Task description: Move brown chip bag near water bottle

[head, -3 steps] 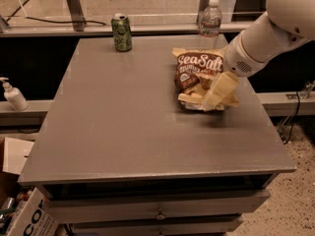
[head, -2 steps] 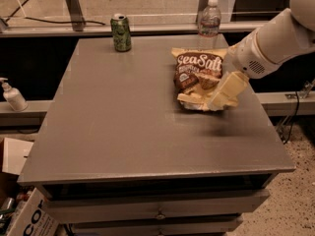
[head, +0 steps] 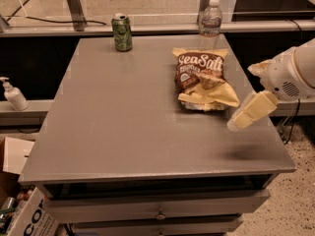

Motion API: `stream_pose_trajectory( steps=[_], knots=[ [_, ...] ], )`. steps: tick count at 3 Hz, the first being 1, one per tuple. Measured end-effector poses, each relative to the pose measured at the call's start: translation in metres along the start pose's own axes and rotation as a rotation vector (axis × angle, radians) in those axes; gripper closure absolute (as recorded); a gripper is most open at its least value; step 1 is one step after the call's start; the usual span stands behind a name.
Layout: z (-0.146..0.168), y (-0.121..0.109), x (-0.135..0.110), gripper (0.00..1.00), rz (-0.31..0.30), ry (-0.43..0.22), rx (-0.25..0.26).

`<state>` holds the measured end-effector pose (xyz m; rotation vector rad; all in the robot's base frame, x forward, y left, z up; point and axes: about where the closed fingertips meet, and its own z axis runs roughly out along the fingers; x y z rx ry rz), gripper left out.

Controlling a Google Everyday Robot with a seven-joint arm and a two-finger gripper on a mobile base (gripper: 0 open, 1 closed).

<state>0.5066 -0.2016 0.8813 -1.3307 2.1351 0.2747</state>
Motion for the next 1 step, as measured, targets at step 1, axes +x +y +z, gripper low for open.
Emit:
stream_pose_trajectory(
  steps=[1],
  knots=[
    [0.0000,0.0000,0.0000,0.00,0.000,0.000,0.000]
  ],
)
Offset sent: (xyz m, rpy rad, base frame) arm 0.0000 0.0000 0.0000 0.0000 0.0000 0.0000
